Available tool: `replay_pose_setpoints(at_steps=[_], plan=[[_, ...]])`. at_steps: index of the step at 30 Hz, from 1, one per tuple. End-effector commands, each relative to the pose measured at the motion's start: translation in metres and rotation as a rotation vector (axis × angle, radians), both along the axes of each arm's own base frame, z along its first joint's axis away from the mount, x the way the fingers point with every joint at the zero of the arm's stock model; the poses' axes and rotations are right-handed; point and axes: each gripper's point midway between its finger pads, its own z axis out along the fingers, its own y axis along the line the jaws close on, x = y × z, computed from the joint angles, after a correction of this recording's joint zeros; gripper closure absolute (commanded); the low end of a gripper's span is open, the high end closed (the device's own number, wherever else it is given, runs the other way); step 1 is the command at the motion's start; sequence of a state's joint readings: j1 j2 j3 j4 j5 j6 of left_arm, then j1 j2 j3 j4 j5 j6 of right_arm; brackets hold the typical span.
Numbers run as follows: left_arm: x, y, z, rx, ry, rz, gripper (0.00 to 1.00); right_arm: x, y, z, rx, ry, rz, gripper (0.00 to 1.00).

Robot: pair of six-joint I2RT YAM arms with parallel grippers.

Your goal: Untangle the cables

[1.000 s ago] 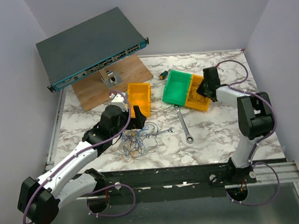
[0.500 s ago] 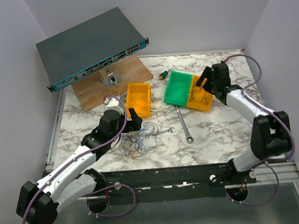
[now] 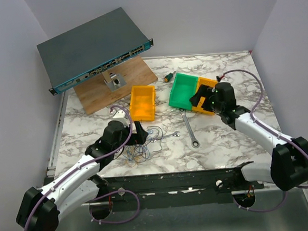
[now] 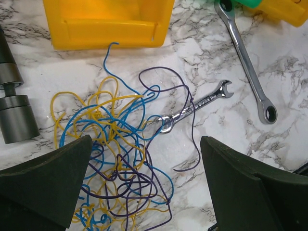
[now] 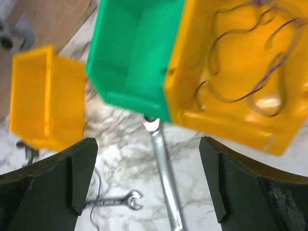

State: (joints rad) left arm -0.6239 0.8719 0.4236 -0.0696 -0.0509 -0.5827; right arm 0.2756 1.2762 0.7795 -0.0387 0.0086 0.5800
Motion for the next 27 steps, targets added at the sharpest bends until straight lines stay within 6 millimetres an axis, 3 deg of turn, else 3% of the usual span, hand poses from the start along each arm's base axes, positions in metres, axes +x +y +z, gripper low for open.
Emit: replay_pose_setpoints(at_steps=[1, 6, 10, 13, 20, 24, 27], plan=[[-0.002, -0.016, 0.018, -0.057, -0.076, -0.102, 0.01, -0.029, 0.056, -0.005, 0.046, -0.039, 0.203, 0.06], [-0.008, -0.014, 0.015, -0.047, -0.094, -0.128, 0.01, -0.068, 0.11, -0.031, 0.019, -0.016, 0.378, 0.11], [-0.015, -0.012, 0.006, -0.062, -0.058, -0.119, 0.01, -0.092, 0.14, -0.046, 0.013, 0.001, 0.488, 0.26], [-0.017, -0.009, 0.0, -0.061, -0.044, -0.106, 0.02, -0.103, 0.161, -0.054, 0.002, 0.007, 0.569, 0.3], [-0.019, 0.0, -0.014, -0.043, 0.009, -0.046, 0.04, -0.111, 0.203, -0.072, -0.015, 0.03, 0.717, 0.31], [-0.014, 0.018, -0.018, -0.012, 0.024, 0.065, 0.05, -0.097, 0.214, -0.081, -0.04, 0.033, 0.699, 0.31], [-0.01, 0.034, -0.019, 0.041, 0.048, 0.16, 0.06, -0.08, 0.218, -0.089, -0.071, 0.042, 0.645, 0.43]])
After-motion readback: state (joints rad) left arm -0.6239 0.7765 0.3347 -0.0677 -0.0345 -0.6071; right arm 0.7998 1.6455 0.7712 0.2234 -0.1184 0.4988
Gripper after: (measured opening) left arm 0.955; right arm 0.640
